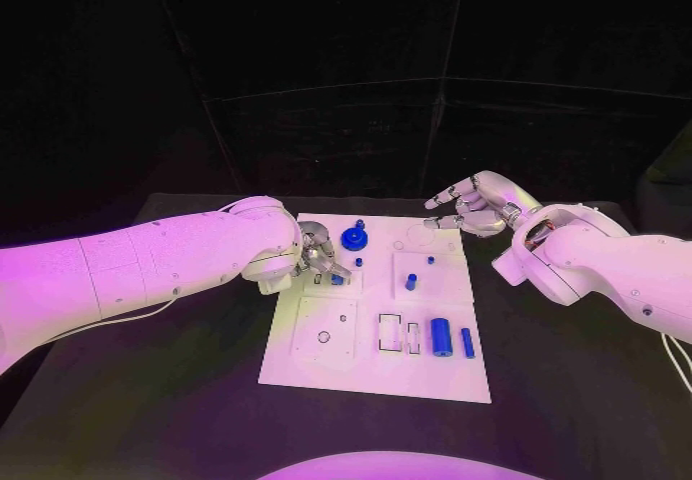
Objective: Assemble the parts on the task board
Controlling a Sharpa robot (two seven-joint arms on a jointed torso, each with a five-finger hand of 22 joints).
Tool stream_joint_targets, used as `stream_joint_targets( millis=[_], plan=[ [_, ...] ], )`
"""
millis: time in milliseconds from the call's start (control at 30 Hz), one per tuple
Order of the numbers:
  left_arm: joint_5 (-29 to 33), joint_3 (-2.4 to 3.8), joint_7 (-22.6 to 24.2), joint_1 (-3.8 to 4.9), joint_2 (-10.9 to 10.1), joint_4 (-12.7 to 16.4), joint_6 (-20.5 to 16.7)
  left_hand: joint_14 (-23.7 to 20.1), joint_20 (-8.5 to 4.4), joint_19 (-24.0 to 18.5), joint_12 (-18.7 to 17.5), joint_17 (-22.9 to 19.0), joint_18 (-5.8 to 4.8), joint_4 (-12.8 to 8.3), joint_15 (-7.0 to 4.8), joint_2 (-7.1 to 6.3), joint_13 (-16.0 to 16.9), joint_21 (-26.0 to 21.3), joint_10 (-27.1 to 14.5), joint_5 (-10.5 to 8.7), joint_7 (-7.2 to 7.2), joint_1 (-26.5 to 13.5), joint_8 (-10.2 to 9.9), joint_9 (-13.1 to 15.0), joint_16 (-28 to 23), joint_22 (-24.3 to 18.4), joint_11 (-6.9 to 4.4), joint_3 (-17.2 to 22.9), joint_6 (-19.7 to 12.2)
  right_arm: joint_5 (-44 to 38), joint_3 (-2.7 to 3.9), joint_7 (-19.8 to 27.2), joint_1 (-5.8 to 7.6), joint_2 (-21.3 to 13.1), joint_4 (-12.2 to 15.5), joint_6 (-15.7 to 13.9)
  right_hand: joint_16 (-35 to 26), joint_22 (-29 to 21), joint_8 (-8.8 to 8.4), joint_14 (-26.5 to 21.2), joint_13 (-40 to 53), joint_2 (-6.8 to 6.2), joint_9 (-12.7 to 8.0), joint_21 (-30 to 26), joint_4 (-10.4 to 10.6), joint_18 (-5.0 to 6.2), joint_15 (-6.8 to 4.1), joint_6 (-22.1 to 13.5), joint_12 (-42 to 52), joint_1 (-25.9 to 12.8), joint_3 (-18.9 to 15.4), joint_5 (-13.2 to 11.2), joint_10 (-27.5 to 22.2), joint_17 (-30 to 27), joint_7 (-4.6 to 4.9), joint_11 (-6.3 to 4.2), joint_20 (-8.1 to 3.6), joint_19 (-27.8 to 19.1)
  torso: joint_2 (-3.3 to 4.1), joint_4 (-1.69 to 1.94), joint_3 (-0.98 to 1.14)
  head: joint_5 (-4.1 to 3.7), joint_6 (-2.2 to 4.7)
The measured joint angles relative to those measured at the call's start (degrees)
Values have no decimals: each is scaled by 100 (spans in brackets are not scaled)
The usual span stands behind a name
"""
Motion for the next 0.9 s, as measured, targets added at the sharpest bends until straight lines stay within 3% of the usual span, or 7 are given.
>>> stream_joint_targets(
  millis=[33,167,367,700,733,900],
  plan=[
    [3,0,4,3,-25,27,-26,0,0,0,0,0,0,-106,0,-144,1,0,0,0,1,-144,16,36,0,15,0,376,1,0,0,0,0,3,-5,2,-4,0,0,0,0,0,0,0,16,0,0,0,0,0,-18,-77,0,0,0,0,0,0,1,0,0,7,0],
    [-4,1,25,7,-117,125,-168,0,0,0,0,0,0,-126,0,-373,-2,0,0,-1,2,-373,50,117,0,46,0,886,1,0,0,-1,0,4,-18,6,-23,0,0,0,0,1,0,-26,14,0,0,0,0,-1,-77,-321,0,0,0,0,0,0,4,-1,1,21,3],
    [-151,0,68,6,-157,175,-400,0,0,0,0,0,0,-213,0,-559,-16,0,0,-2,4,-559,89,185,0,64,0,1356,2,0,0,-1,0,-18,-32,8,-22,0,0,0,0,25,0,-26,31,-1,0,0,0,-25,-95,-350,0,0,0,0,0,0,7,-1,1,12,-30],
    [-499,-7,87,-45,-109,130,-640,0,0,0,0,0,0,-190,0,-630,-15,0,3,-6,14,-672,114,213,0,84,1,1514,-6,0,0,3,0,-28,-35,8,-22,0,0,0,0,25,-1,-26,29,-1,0,0,0,-25,-124,-371,0,4,0,0,0,0,9,-8,0,36,-57],
    [-519,-7,85,-48,-100,122,-650,0,0,0,0,0,0,-350,0,-657,-15,0,20,-9,16,-730,126,234,0,91,15,1746,-4,0,0,3,0,-28,-35,8,-22,0,0,0,0,24,-1,-26,29,0,0,0,0,-25,-124,-371,0,4,0,0,0,0,9,-10,0,40,-59],
    [-601,-13,69,-74,-61,86,-663,0,0,0,0,0,0,-351,0,-692,-15,0,44,-22,20,-765,133,249,0,91,-1,1789,24,0,0,5,0,-28,-36,8,-22,0,0,0,0,24,-1,-26,29,-1,0,0,0,-25,-124,-371,0,4,0,0,0,0,8,-14,0,46,-68]
  ],
)
